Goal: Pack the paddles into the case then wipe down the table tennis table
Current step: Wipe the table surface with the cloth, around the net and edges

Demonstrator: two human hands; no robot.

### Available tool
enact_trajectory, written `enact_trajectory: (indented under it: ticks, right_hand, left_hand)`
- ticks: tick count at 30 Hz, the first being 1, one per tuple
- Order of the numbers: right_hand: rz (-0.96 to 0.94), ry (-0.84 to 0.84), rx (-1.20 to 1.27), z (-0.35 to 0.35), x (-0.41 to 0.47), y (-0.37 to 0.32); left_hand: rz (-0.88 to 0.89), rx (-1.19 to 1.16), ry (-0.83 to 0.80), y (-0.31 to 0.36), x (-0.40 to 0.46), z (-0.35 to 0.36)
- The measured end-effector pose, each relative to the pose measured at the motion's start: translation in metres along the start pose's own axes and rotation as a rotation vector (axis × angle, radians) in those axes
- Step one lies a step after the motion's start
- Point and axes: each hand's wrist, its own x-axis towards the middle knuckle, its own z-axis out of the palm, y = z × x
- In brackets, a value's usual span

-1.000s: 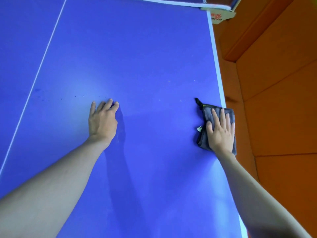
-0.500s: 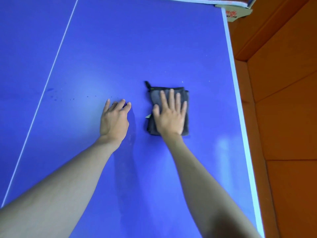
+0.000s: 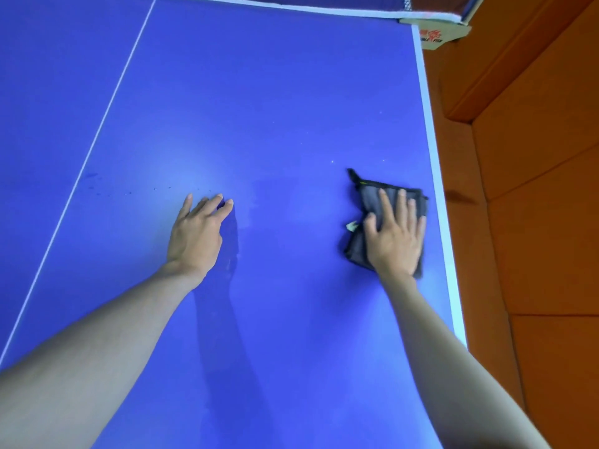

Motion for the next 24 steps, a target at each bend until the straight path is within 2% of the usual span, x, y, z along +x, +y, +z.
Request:
enact_trajectory:
  ticks: [4,9,11,19,24]
  right_hand:
    - [0.094,-0.019,-0.043,-0.007,0.006,0.038]
    - [0.101,-0.068,-0.041,-0.008,0.000,0.026]
    - [0.118,-0.078,-0.043,-0.008,-0.007,0.015]
    - [0.063,-0.084,-0.075,0.015,-0.062,-0.113]
    - [0.015,-0.128,-0.096,0.042,-0.085,-0.211]
  left_hand:
    - [0.002,0.024,0.059,-0.001,0.001,0.007]
    - [0.014,0.043,0.133,0.001,0.003,0.006]
    - [0.043,0.057,0.104,0.002,0.005,0.008]
    - [0.131,-0.081,-0.013,-0.027,0.005,0.004]
    - [0.122,-0.072,0.053,-0.107,-0.033,-0.014]
